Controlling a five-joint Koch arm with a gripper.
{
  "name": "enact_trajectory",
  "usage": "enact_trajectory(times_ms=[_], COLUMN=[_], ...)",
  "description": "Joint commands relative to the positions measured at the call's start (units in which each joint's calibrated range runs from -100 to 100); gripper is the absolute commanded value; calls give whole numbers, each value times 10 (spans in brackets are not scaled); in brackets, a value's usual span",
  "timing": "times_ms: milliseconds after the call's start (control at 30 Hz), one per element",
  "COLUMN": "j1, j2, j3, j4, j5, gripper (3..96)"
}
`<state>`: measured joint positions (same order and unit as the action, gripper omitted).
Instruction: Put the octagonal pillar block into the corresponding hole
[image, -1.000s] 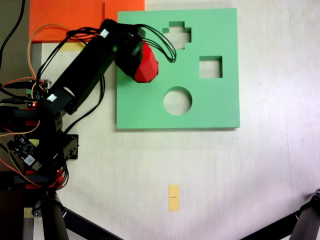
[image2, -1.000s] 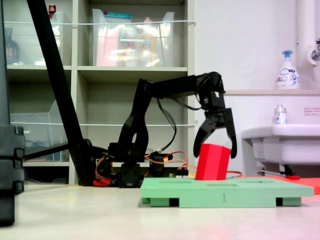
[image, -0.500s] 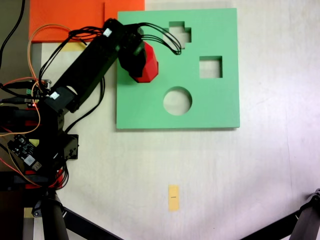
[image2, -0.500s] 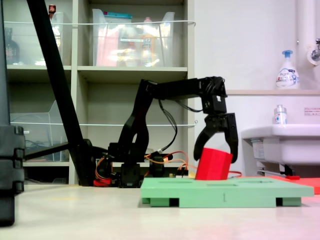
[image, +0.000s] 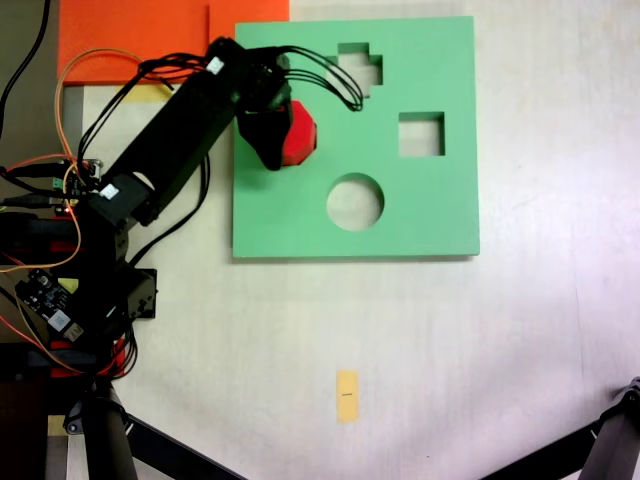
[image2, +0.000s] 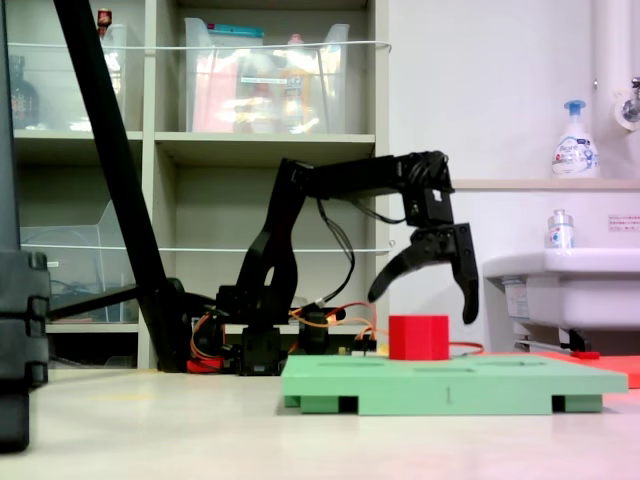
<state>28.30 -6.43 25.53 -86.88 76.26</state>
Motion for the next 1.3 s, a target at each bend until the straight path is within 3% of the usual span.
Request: enact_trajectory(times_ms=[33, 167, 300, 500, 600, 733, 967, 1167, 1300], j1=[0, 0, -23, -95, -150, -231, -287, -293, -287], j2=[-53, -155, -275, -511, -584, -580, -756, -930, -936], j3=[19, 45, 154, 213, 213, 168, -290, -880, -1125], j4=[14, -14, -96, 14, 117, 154, 435, 1012, 1068], j5=[2, -28, -146, -386, -451, -540, -599, -623, -695], gripper=[823, 823, 821, 801, 689, 687, 686, 499, 491])
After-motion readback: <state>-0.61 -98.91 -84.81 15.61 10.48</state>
